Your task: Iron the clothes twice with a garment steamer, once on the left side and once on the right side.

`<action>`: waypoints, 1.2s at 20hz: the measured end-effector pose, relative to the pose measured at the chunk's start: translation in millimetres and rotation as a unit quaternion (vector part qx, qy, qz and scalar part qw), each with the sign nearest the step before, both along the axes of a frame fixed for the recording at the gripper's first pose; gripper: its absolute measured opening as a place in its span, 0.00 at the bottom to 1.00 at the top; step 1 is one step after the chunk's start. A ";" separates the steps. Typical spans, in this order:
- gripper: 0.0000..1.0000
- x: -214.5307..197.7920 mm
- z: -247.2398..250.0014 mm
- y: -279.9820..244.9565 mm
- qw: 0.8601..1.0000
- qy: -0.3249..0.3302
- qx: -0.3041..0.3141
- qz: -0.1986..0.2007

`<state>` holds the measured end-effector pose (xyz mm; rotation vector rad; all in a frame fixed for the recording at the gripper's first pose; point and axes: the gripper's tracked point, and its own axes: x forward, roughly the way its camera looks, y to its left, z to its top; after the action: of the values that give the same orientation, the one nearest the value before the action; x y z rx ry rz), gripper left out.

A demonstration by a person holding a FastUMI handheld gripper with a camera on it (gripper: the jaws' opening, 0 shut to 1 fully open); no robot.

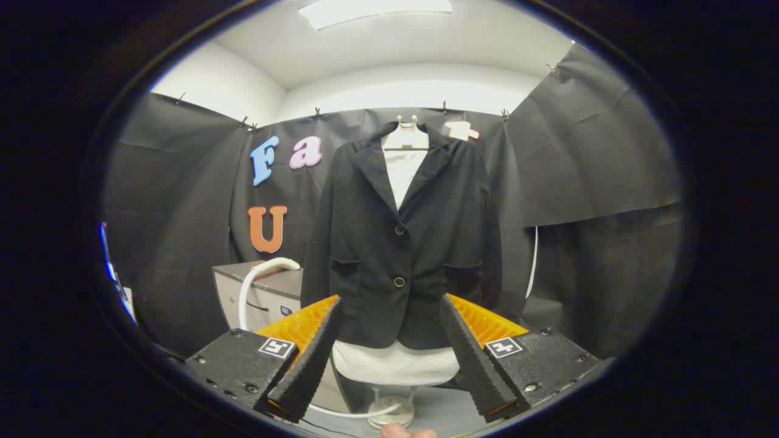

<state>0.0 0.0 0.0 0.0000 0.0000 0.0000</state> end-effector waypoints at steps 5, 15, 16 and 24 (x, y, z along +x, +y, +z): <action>0.99 7.2 -3.7 0.9 1.000 0.007 0.004 0.005; 0.99 17.1 -18.6 -5.1 1.000 0.025 0.004 -0.014; 0.99 19.0 -19.8 -2.8 0.999 0.028 0.003 -0.017; 0.99 35.7 -34.9 67.5 0.997 0.073 0.007 0.017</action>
<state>35.7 67.5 -34.9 0.0131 0.1452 0.0338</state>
